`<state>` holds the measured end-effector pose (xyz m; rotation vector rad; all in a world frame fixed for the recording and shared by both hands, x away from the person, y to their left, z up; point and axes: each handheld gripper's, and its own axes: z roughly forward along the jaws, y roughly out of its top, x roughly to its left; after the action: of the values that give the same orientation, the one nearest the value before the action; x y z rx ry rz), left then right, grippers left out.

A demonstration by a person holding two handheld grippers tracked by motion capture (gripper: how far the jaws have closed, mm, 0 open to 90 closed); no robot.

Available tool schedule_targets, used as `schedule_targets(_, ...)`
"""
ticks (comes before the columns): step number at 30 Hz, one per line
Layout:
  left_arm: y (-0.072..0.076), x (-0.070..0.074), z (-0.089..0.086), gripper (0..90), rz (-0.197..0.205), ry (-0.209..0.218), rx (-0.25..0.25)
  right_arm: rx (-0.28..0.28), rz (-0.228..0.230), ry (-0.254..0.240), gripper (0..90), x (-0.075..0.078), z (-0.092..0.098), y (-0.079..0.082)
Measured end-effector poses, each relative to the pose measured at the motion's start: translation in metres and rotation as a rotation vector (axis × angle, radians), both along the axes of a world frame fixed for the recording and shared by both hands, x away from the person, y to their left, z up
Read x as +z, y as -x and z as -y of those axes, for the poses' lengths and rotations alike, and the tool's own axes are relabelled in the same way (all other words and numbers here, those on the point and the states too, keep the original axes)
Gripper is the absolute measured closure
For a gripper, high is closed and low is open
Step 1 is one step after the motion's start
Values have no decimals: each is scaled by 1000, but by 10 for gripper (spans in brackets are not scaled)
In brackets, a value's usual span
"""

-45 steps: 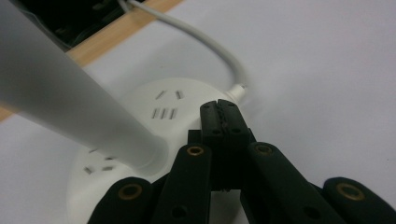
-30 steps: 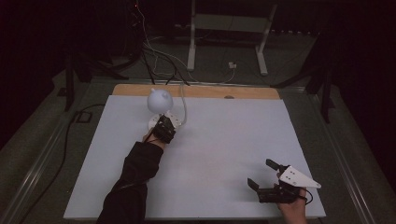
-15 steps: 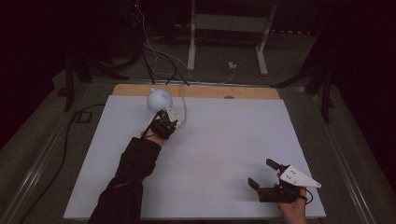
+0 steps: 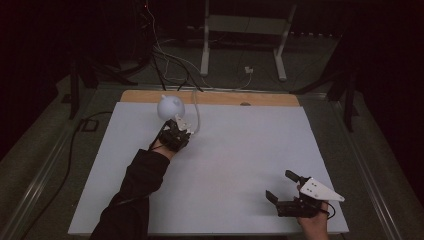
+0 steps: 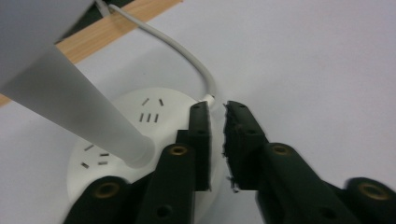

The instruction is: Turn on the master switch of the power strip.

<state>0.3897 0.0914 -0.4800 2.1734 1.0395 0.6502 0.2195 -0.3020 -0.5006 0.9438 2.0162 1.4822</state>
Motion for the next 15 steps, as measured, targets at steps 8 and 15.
schedule_targets(8, 5, 3, -1, 431, -46, 19, -2, 0, -1, 2, 0, 0, 0, 0)
schedule_targets(15, 11, 3, -8, 227, -79, 48, -14, 1, -3, 3, 0, -1, 0, 0)
